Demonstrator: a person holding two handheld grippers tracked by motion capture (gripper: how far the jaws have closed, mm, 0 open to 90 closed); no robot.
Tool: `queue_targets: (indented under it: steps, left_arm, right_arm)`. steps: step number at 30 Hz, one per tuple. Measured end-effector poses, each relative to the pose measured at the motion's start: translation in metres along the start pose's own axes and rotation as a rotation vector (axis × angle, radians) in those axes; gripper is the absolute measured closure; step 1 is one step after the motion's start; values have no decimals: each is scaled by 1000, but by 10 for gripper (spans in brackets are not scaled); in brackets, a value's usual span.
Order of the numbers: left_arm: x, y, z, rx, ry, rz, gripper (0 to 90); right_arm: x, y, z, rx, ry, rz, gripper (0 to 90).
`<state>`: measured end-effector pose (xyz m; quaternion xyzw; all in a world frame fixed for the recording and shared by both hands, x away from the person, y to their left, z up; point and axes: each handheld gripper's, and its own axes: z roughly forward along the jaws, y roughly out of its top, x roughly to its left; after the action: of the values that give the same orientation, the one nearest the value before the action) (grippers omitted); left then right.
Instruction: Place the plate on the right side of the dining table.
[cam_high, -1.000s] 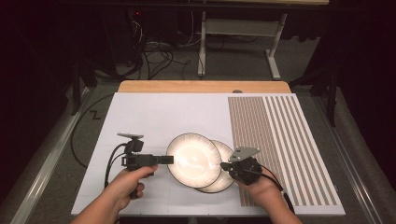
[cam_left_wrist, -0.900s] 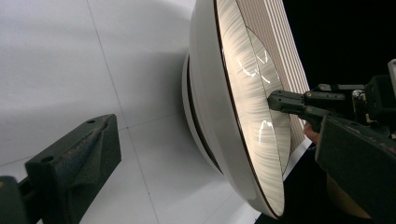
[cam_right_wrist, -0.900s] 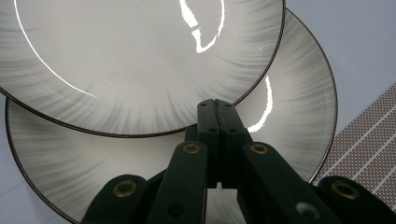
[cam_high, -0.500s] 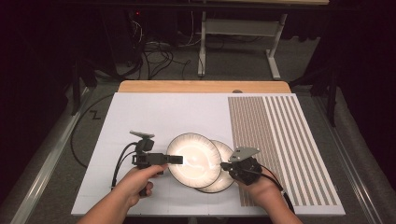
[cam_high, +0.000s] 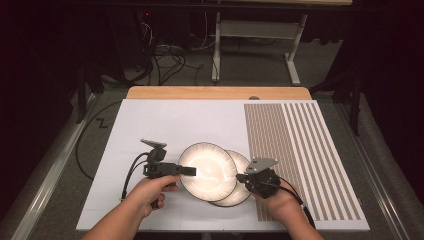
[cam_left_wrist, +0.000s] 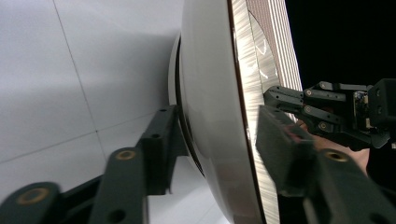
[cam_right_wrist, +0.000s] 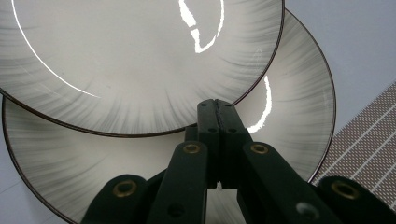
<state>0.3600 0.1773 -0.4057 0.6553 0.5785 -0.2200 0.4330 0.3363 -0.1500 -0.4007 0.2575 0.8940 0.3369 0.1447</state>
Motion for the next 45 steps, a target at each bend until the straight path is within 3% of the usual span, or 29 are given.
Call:
queue_targets:
  steps: [8, 13, 18, 21, 28, 34, 37, 45]
  left_arm:
    - [3, 0, 3, 31, 4, 6, 669]
    - [2, 1, 3, 31, 7, 5, 675]
    - [1, -1, 2, 31, 46, 24, 703]
    - [3, -2, 1, 29, 33, 17, 715]
    - [-1, -4, -4, -6, 17, 35, 752]
    - [0, -5, -10, -44, 14, 44, 763]
    - [-1, -6, -18, -117, 0, 83, 778]
    - [-2, -9, -26, -196, 16, 177, 780]
  right_arm:
    - [0, 0, 0, 2, -1, -1, 900]
    - [0, 0, 0, 3, -3, -2, 900]
    - [-1, 0, -1, 0, -7, 3, 900]
    - [-2, 0, -5, -16, 1, 13, 900]
    - [-11, -2, -20, -90, -32, 49, 900]
    - [-20, -6, -29, -117, -57, 82, 859]
    - [-27, -10, -34, -136, -70, 116, 813]
    - [-39, -19, -43, -166, -97, 166, 755]
